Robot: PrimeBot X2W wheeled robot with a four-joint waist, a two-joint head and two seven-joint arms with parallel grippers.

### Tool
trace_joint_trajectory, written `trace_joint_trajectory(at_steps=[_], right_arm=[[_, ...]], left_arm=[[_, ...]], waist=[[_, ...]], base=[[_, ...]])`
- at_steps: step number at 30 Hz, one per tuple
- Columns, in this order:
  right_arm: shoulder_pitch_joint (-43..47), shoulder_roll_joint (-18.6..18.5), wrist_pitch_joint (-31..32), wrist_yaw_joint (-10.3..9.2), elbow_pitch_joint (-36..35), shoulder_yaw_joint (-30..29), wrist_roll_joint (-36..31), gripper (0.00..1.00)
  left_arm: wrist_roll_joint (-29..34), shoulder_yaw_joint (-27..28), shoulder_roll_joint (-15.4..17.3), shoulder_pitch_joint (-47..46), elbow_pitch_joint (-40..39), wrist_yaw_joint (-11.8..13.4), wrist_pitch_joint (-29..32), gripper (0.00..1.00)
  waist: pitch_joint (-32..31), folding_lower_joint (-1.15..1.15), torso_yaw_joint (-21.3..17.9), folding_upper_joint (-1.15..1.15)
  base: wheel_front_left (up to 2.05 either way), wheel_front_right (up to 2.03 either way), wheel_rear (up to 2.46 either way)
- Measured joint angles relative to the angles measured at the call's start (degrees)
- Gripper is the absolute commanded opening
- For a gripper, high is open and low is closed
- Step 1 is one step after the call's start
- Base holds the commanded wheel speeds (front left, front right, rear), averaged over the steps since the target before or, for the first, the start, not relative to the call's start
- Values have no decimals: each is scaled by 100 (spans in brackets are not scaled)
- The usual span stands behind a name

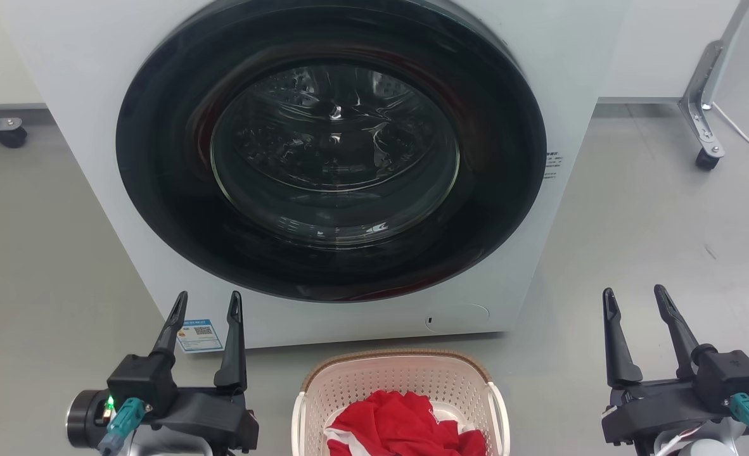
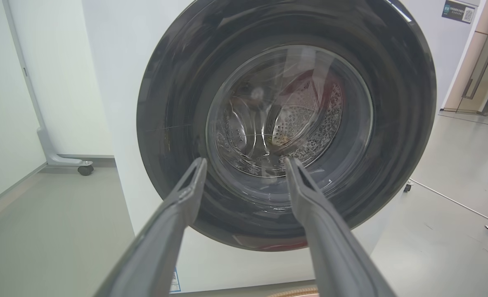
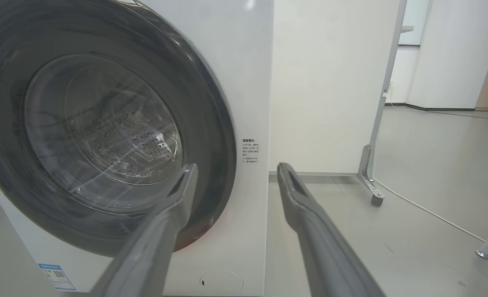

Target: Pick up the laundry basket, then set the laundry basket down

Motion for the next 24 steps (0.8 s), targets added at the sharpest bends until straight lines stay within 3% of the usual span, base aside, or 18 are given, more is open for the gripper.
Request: trace_joint_trajectory(at_steps=[24], right_arm=[[-1,1,1,1,126,8,47,100]], left_arm=[[20,36,-86,3,59,0,180,100]], waist=[[23,0,20,0]], base=[[0,0,0]])
